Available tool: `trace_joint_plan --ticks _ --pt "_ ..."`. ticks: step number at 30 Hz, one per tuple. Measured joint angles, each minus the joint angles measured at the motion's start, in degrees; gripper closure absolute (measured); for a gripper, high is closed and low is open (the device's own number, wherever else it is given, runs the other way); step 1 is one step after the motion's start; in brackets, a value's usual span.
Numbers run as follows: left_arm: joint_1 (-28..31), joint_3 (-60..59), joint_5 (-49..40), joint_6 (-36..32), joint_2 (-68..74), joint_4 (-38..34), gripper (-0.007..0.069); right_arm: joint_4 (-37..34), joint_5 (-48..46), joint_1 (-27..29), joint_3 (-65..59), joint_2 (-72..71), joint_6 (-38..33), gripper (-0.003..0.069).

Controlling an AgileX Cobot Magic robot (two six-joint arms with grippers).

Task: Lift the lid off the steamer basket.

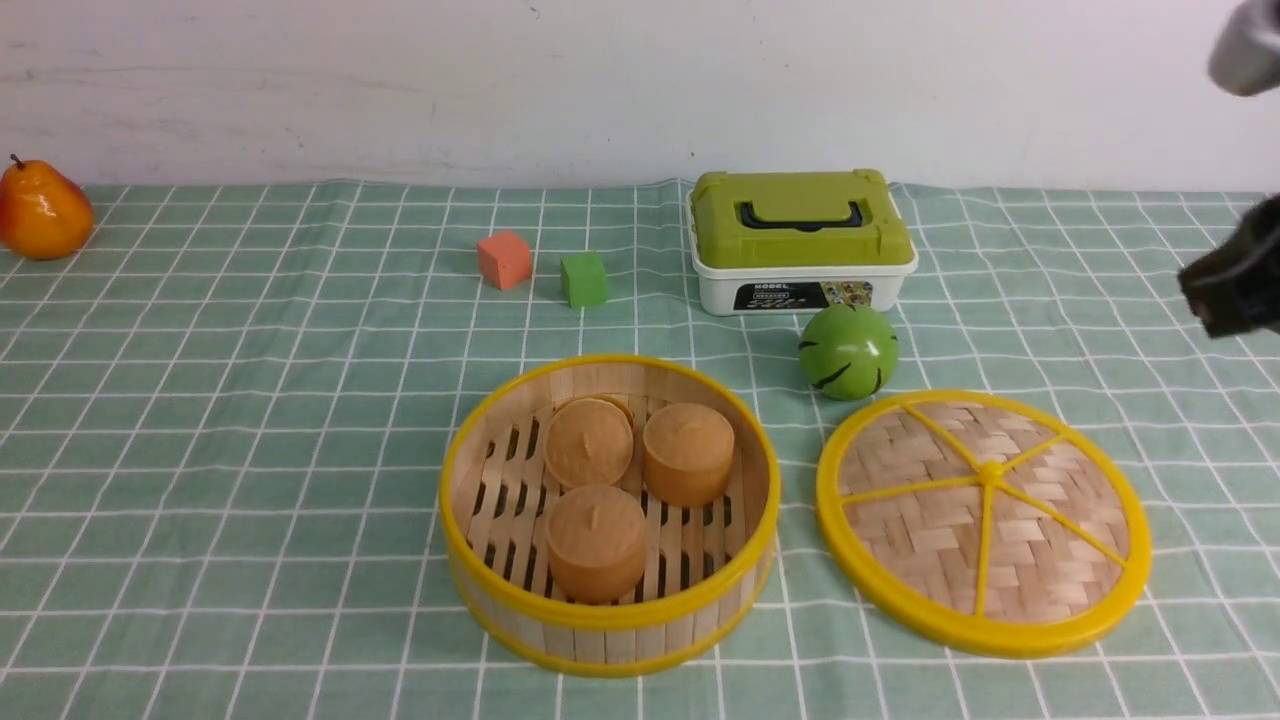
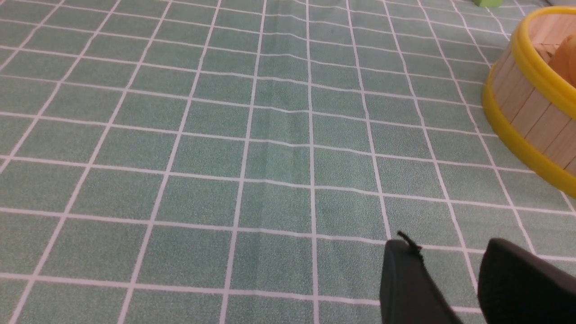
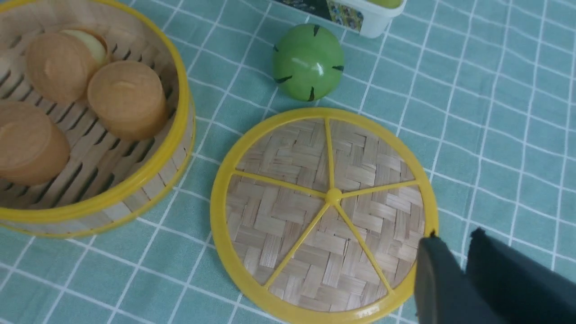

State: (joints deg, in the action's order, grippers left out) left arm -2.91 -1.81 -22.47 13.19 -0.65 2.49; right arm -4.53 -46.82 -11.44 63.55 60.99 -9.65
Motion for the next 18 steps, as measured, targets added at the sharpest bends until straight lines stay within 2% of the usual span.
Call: trace_joint_plan --ticks 3,5,9,18 --pt "0.0 0.0 0.0 0.0 0.0 0.0 0.0385 0.0 3.22 0.0 -5.71 -7.53 0.14 0.0661" --pt "0.0 0.0 0.0 0.0 0.0 0.0 0.0385 0.0 4.99 0.0 -8.72 -12.33 0.19 0.0676" --pt "0.0 0.0 0.0 0.0 0.0 0.0 0.0385 0.45 8.55 0.0 -13.94 -20.66 0.19 0.0681" --pt "0.0 0.0 0.0 0.0 0.0 0.0 0.0385 1.7 9.13 0.0 -15.93 -30.61 0.19 0.0676"
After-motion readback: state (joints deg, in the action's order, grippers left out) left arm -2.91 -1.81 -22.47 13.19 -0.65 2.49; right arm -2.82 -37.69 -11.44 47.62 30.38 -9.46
